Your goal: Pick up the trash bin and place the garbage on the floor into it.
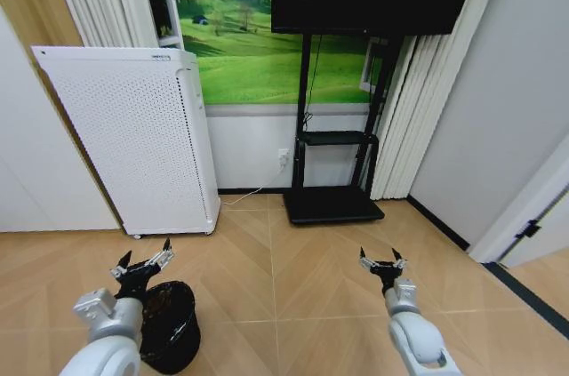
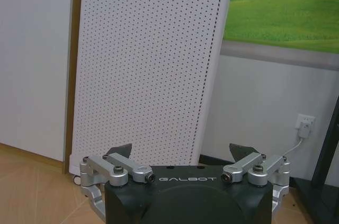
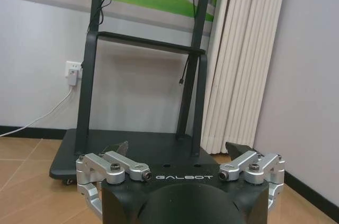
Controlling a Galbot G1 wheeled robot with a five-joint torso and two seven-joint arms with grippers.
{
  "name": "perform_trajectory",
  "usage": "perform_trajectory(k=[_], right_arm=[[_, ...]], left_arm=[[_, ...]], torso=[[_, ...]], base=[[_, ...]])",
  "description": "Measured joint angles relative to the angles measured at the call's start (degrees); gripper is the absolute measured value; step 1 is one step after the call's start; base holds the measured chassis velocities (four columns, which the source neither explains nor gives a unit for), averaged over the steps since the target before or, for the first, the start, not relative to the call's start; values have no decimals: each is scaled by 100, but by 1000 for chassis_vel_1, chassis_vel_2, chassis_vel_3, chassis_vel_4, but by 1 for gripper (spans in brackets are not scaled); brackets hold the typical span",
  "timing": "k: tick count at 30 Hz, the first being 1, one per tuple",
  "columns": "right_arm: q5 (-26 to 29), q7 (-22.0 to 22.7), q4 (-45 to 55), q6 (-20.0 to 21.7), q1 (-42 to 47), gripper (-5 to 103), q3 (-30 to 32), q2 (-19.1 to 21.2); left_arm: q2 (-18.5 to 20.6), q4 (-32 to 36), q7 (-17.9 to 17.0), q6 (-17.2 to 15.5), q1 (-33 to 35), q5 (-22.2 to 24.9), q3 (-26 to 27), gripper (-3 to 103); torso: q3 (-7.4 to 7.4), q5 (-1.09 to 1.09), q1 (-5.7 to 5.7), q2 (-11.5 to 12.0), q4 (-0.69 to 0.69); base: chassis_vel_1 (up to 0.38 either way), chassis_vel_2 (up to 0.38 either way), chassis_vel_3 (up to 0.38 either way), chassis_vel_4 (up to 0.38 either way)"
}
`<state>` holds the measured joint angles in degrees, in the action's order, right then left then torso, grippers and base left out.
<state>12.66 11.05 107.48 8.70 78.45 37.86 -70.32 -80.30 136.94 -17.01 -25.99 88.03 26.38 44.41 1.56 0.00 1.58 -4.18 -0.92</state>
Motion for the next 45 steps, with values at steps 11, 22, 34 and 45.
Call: perform_trajectory(k=[11,22,34,45], right_arm=[[626,-9,448,139,177,100,222,74],[1243,-1050,799,64,135,100,194,61],[1045,-1668,555,-20,80,100,-218,98],[969,-1539,438,-22,-104,100,-276,37]], left_arm=[[171,-32,76,66,221,-1,70,100],[813,-325,958,82,132,507,53,100],[1125,-422,1463,128,137,690,144,100],[1118,-279,1248,127,139,766,186,100]], torso=[[206,-1,26,-234,0],[417,-1,77,-499,0],[661,0,139,-806,0],[844,0,204,-1055,0]], base=[[0,0,0,0],[0,0,0,0],[0,0,0,0],[0,0,0,0]])
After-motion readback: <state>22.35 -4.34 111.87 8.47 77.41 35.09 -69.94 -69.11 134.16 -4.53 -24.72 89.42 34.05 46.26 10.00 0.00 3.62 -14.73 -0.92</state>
